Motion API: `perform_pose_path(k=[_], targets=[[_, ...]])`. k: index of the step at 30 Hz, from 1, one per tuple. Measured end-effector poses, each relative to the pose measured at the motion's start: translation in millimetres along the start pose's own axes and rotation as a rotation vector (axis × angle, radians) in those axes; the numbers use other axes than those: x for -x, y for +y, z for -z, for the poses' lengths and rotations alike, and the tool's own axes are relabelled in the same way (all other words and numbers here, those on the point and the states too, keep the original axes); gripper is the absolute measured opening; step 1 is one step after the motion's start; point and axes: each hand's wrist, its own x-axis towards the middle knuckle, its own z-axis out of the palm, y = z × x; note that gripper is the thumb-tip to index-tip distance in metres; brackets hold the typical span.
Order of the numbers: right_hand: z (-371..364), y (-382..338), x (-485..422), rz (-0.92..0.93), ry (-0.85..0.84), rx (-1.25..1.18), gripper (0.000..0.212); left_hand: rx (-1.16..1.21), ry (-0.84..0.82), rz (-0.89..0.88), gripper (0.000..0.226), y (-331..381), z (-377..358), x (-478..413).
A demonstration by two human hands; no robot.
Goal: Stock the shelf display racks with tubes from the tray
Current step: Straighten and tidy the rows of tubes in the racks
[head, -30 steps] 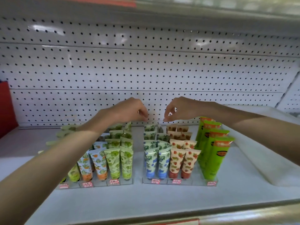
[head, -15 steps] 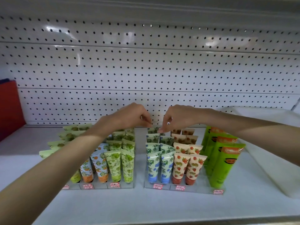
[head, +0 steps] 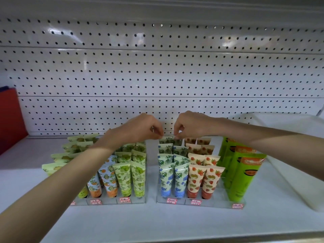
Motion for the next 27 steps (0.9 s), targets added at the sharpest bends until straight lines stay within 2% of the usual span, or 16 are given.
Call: perform_pose_path(k=[12,27], targets=[[-7.1,-0.1,2.8,0.011,0.090,-0.081,0.020,0.006,0.033,0.007,0.009,-1.6,-2.9,3.4],[-9.6,0.9,3.6,-0.008,0.086,-0.145,0.021,-0.060,0.053,0.024,0.013,-1.1,-3.4,5.5]])
